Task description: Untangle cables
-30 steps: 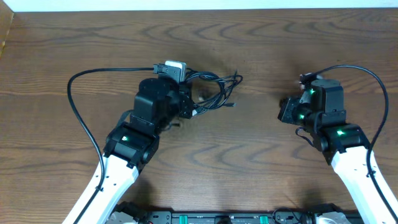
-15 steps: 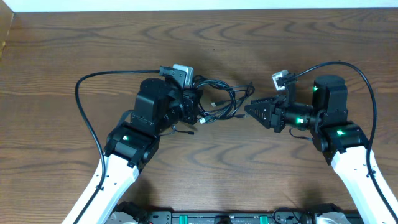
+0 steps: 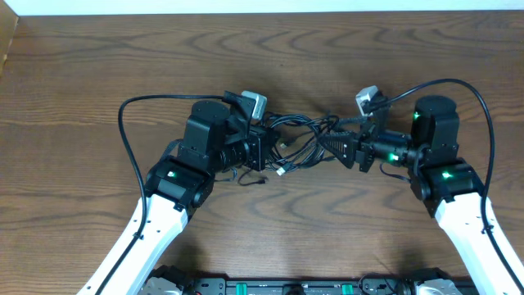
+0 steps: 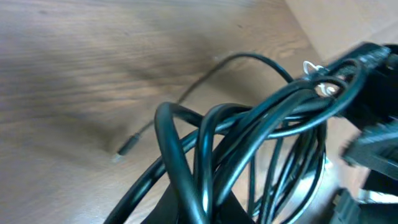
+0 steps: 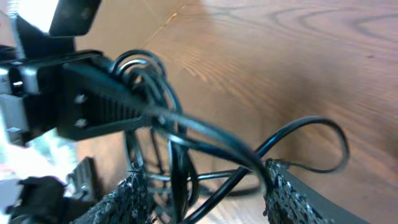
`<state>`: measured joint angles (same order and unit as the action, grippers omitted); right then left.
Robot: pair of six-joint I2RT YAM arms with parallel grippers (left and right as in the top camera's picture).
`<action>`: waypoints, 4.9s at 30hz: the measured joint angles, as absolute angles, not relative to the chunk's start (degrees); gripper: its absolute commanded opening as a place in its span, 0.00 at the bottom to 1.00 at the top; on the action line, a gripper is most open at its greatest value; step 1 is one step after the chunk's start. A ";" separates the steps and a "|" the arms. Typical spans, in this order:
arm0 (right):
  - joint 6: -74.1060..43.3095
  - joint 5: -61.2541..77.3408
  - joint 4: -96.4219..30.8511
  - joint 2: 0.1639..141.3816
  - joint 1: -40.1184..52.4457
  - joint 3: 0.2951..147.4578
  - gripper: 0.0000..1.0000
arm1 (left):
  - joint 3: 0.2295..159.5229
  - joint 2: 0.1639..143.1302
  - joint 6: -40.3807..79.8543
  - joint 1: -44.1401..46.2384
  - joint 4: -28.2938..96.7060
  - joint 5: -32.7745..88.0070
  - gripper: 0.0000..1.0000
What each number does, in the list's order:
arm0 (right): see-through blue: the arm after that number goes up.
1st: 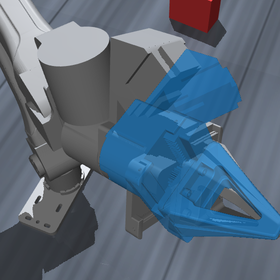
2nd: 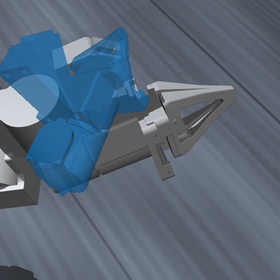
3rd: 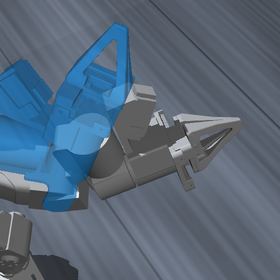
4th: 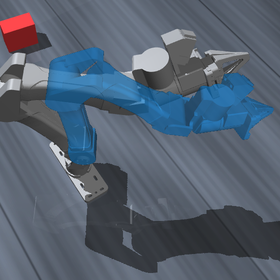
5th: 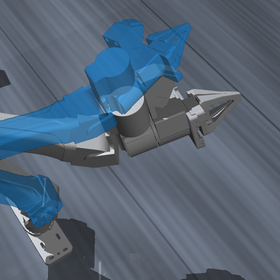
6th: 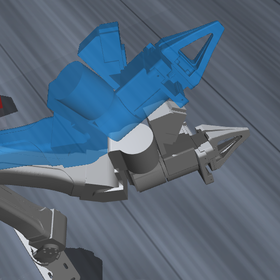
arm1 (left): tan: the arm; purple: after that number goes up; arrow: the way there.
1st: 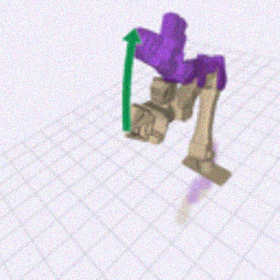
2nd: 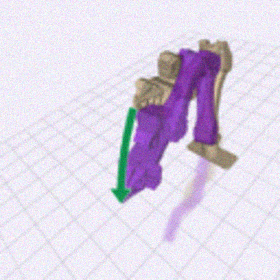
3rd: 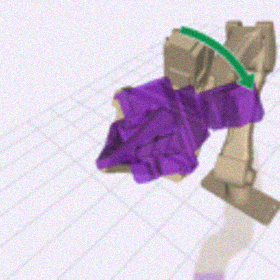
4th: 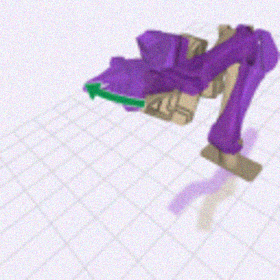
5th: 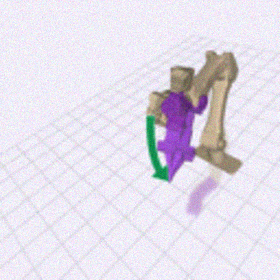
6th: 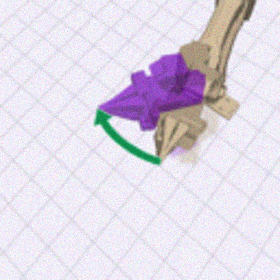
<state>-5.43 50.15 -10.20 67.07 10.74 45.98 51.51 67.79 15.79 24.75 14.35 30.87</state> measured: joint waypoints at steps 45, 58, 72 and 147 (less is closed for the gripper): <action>-13.17 16.21 -14.37 57.30 14.37 45.98 0.42 | 51.51 67.90 7.57 24.80 11.46 37.10 0.08; -28.73 29.56 -29.93 51.72 14.37 45.95 0.65 | 51.51 67.90 16.69 24.80 0.03 36.82 0.08; -48.56 30.79 -20.93 61.67 19.62 45.95 0.24 | 51.51 67.90 35.94 26.04 -0.05 36.56 0.08; -27.83 60.73 13.43 67.88 10.35 45.65 0.01 | 51.46 77.28 66.37 28.14 12.01 27.77 0.92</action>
<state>-27.83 60.73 13.43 67.88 10.35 45.65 51.46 77.28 66.37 28.14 12.01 27.77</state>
